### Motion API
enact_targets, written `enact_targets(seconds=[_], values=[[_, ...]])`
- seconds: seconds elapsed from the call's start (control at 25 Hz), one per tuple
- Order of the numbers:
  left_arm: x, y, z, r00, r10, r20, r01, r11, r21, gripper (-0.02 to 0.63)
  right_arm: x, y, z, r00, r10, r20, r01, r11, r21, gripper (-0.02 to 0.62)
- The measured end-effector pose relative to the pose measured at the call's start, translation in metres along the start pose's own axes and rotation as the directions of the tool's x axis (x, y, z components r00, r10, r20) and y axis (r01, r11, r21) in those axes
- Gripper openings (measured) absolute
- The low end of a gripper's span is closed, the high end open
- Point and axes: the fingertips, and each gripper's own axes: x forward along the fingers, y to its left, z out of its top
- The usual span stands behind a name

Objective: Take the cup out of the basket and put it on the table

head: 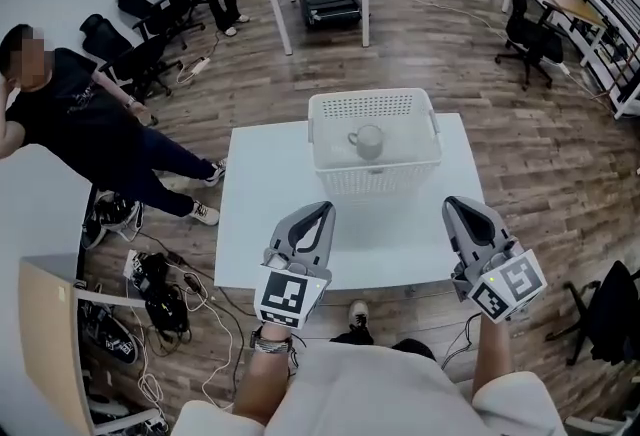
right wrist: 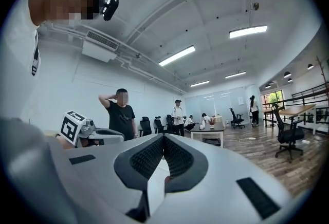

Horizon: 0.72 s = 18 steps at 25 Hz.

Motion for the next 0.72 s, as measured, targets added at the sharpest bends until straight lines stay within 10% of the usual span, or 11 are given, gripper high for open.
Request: enact_targets(seconds=[0.72], values=[[0.073, -0.004, 0.006, 0.996, 0.051, -0.080, -0.045, 0.997, 0.068, -0.002, -0.005, -0.055, -0.002, 0.999, 0.027, -0.036, -0.026, 1.000, 0.010, 0.017]])
